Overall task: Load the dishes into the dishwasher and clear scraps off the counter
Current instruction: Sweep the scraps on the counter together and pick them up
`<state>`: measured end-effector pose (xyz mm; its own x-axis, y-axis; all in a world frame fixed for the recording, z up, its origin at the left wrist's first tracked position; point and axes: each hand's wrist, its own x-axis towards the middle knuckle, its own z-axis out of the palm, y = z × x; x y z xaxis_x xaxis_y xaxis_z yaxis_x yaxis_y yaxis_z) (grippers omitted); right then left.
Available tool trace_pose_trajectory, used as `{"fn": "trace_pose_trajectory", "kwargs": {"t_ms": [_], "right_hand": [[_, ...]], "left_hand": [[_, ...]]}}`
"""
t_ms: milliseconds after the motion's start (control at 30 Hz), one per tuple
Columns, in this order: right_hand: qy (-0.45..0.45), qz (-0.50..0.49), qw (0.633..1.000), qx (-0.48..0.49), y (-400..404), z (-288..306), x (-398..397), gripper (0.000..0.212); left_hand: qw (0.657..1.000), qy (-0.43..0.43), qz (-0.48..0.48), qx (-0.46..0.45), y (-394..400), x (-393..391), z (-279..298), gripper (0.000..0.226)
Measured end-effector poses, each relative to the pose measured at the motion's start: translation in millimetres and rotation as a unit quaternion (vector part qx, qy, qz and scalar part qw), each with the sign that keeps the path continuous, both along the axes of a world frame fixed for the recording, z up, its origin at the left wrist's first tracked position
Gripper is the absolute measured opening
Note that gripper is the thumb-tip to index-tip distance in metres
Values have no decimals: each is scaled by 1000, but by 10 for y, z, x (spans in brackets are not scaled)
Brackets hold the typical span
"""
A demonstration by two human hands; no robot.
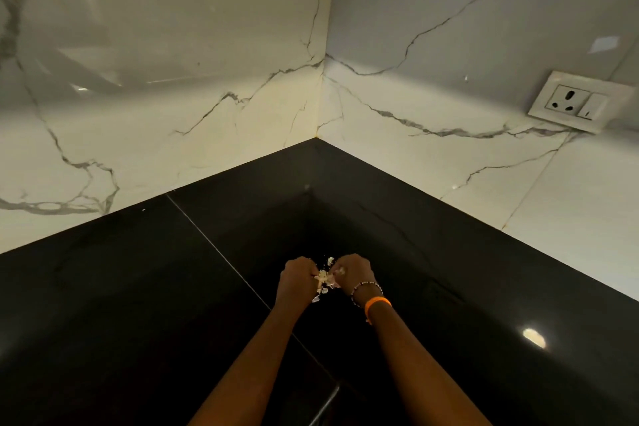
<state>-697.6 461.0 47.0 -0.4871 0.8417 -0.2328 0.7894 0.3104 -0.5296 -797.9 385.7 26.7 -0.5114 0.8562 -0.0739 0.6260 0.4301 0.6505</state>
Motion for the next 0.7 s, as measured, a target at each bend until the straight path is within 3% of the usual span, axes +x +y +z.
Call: {"fn": "trace_pose_trajectory", "kwargs": {"t_ms": [167,300,500,700], "right_hand": [[99,-69,991,-61,-16,65,210,20],[162,-123,972,-114,-66,90,328,20],[316,-216,897,-222,-435,125,517,22],[414,-226,827,-307,-842,95,791,20]], "left_hand": [[996,-74,26,42,-47,-32,16,15],[977,-186,67,81,-146,29,177,14],[913,-387,106,73,-495,181,281,14],[868,-482,109,47,-969,417,326,19]]}}
